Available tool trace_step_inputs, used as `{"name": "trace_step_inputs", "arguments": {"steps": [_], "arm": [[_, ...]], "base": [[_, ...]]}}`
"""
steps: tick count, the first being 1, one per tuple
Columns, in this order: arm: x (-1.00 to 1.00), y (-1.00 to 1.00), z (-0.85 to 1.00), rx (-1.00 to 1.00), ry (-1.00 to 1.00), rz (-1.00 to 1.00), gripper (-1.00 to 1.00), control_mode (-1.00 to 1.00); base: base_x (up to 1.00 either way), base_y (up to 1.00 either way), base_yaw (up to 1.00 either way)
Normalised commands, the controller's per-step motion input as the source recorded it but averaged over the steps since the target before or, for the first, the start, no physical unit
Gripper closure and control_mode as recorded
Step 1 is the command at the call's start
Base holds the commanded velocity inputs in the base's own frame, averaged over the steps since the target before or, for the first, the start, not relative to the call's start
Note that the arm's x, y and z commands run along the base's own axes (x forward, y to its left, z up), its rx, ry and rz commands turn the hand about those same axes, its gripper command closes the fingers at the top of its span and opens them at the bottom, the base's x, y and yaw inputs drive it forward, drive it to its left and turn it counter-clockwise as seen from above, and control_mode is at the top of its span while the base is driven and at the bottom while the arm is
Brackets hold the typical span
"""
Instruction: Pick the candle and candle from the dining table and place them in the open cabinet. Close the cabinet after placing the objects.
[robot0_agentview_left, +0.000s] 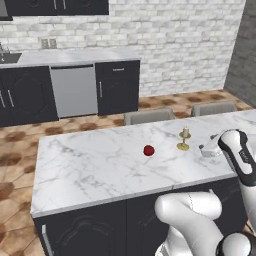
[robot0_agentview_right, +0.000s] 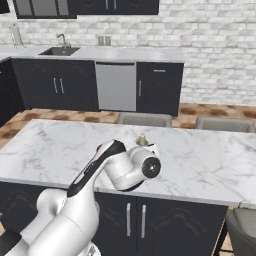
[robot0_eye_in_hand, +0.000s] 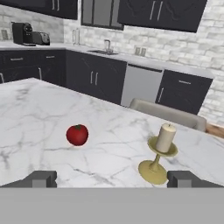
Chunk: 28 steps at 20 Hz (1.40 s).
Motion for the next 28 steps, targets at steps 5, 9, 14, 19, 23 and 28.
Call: {"name": "trace_step_inputs", "arguments": {"steps": [5,9,14,19,23,28], "arm": [[0.0,0.0,-0.13,0.0,0.0,0.0,-1.0,-1.0],[0.05,0.0,-0.12,0.0,0.0,0.0,-1.0,-1.0],[0.13,0.0,-0.11,0.0,0.01,0.0,-1.0,-1.0],[0.18,0.0,-0.09,0.0,0.01,0.0,-1.0,-1.0],[0.13,-0.12,-0.04,0.01,0.0,0.0,-1.0,-1.0],[0.13,-0.18,-0.06,0.02,0.01,0.0,-1.0,-1.0]], "base": [[0.0,0.0,0.0],[0.0,0.0,0.0],[0.0,0.0,0.0],[0.0,0.0,0.0],[0.0,0.0,0.0],[0.0,0.0,0.0]]}}
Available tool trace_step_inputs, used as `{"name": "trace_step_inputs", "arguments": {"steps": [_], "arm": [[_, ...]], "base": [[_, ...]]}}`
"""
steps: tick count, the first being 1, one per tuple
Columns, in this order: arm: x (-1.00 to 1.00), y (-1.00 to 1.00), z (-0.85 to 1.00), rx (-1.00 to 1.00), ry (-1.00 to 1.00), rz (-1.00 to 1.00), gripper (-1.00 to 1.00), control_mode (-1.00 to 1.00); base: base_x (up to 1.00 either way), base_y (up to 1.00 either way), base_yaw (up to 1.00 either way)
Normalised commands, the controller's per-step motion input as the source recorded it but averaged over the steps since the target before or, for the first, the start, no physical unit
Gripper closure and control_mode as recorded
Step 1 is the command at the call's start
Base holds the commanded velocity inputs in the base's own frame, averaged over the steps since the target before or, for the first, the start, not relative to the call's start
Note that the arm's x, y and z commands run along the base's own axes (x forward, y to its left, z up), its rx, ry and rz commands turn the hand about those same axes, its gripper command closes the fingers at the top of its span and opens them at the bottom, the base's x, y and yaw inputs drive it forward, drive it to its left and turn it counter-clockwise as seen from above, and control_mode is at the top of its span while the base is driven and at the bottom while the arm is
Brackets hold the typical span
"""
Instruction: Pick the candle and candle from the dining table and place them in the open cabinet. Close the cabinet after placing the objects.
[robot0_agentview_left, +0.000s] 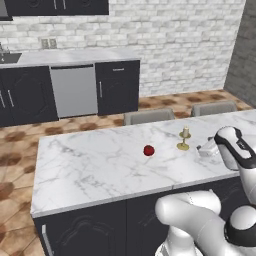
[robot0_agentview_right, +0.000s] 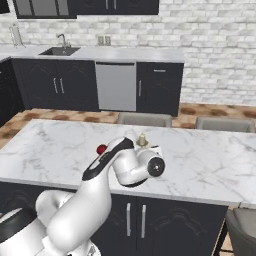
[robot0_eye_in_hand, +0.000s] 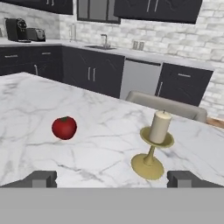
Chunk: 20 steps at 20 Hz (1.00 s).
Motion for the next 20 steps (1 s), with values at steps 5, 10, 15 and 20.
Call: {"name": "trace_step_inputs", "arguments": {"steps": [5,10,15,20], "arm": [[0.16,-0.08,-0.04,0.0,0.01,0.0,-1.0,-1.0],[0.2,-0.05,0.0,0.0,0.01,0.0,-1.0,-1.0],[0.3,-0.02,-0.06,0.0,0.03,0.0,-1.0,-1.0],[0.25,-0.05,-0.15,0.0,0.03,0.0,-1.0,-1.0]], "base": [[0.0,0.0,0.0],[0.0,0.0,0.0],[0.0,0.0,0.0],[0.0,0.0,0.0]]}}
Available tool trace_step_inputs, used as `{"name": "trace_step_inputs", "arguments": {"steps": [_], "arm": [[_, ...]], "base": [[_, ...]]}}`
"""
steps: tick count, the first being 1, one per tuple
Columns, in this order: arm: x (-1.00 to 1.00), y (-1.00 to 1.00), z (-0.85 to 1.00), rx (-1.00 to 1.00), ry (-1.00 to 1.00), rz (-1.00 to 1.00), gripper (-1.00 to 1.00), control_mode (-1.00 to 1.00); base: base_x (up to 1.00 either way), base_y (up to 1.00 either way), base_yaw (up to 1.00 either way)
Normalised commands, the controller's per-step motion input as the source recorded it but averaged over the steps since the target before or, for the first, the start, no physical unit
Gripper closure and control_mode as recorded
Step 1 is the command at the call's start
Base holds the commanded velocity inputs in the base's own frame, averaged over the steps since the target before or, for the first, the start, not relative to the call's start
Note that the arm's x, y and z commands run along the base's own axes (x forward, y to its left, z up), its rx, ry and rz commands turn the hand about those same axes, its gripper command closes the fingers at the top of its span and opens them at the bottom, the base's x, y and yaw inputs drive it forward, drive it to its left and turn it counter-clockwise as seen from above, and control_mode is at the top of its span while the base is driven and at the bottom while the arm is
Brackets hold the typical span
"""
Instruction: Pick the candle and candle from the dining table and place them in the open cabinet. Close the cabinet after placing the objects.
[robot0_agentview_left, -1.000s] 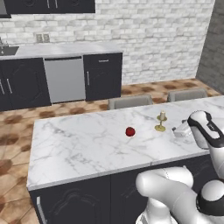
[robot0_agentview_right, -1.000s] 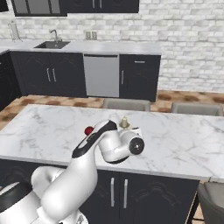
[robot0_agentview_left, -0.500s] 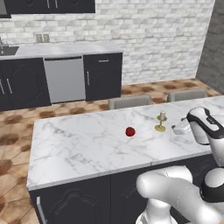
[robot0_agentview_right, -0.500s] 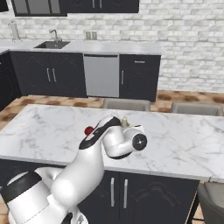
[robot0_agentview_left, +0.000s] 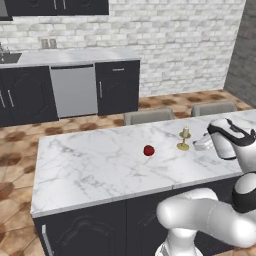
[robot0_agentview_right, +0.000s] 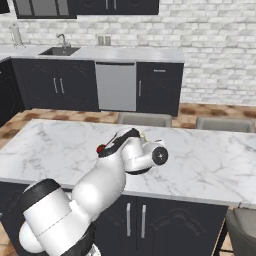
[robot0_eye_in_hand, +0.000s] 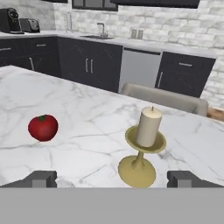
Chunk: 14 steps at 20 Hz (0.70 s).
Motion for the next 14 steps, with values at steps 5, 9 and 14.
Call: {"name": "trace_step_inputs", "arguments": {"steps": [5,9,14], "arm": [[0.22,-0.11,-0.25,0.0,0.02,0.0,-1.0,-1.0],[0.16,-0.09,-0.17,0.0,0.0,0.0,-1.0,-1.0],[0.21,-0.01,-0.02,0.0,0.02,0.0,-1.0,-1.0]], "base": [[0.0,0.0,0.0],[0.0,0.0,0.0],[0.0,0.0,0.0]]}}
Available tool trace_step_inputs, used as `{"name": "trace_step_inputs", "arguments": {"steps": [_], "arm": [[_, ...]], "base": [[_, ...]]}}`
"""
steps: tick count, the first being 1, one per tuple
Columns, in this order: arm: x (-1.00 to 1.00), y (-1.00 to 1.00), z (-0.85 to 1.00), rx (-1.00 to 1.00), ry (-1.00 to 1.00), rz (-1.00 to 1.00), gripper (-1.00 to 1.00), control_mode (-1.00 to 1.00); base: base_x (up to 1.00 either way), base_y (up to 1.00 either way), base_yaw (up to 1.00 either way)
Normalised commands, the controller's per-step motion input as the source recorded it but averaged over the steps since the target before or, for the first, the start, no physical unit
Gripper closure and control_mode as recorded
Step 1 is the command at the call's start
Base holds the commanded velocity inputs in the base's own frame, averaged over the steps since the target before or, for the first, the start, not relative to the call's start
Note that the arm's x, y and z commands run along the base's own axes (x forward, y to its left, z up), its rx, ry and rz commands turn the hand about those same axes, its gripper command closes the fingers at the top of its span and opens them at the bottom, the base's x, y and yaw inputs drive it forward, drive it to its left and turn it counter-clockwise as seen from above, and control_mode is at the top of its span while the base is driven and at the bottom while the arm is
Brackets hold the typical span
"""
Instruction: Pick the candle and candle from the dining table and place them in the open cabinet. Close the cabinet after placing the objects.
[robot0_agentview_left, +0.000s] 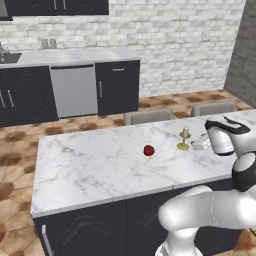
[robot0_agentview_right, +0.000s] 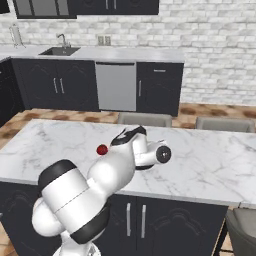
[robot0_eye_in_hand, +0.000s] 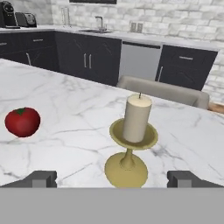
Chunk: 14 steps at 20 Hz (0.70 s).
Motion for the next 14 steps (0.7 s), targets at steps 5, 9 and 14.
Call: {"name": "trace_step_inputs", "arguments": {"steps": [5,9,14], "arm": [[0.21,0.0,-0.04,0.0,0.05,0.0,-1.0,-1.0],[0.2,0.0,-0.15,0.0,0.04,0.0,-1.0,-1.0],[0.23,0.0,-0.19,0.0,0.04,0.0,-1.0,-1.0]], "base": [[0.0,0.0,0.0],[0.0,0.0,0.0],[0.0,0.0,0.0]]}}
